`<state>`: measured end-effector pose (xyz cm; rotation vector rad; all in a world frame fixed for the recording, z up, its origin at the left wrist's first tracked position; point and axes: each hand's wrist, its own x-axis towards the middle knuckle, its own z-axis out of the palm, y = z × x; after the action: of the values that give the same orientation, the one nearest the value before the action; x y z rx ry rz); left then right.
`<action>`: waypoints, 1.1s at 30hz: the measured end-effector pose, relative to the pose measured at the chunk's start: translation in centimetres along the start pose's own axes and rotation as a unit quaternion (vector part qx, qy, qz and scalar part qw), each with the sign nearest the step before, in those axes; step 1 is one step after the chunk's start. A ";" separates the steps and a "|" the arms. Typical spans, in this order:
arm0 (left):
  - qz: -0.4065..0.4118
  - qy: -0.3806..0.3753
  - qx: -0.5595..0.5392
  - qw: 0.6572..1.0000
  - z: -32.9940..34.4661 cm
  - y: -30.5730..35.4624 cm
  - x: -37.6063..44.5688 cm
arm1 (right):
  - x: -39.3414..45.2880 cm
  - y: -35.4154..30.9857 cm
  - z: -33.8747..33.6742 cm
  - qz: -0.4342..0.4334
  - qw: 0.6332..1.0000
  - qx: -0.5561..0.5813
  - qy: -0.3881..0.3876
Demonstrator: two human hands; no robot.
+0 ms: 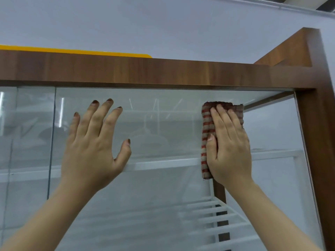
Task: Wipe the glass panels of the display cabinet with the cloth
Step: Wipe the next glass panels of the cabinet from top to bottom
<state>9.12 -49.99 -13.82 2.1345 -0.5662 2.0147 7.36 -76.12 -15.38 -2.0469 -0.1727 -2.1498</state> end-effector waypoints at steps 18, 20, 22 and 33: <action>0.063 -0.022 -0.076 0.995 1.9 9.8 2.7 | -0.6 0.8 -0.2 -0.017 1.000 -0.009 -0.010; 0.052 -0.029 -0.083 0.995 2.6 10.9 3.1 | -0.2 1.2 -0.5 -0.036 0.999 -0.002 -0.020; 0.049 -0.032 -0.065 0.996 3.3 11.4 3.2 | 0.5 2.0 -0.7 -0.055 0.998 0.001 -0.027; 0.046 -0.019 -0.026 0.998 4.0 11.8 3.1 | -0.9 9.5 -2.4 0.021 1.000 0.004 0.005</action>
<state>8.50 -62.80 -12.84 2.1585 -0.7287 1.9846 7.00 -85.90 -16.69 -2.0170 -0.1367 -2.1308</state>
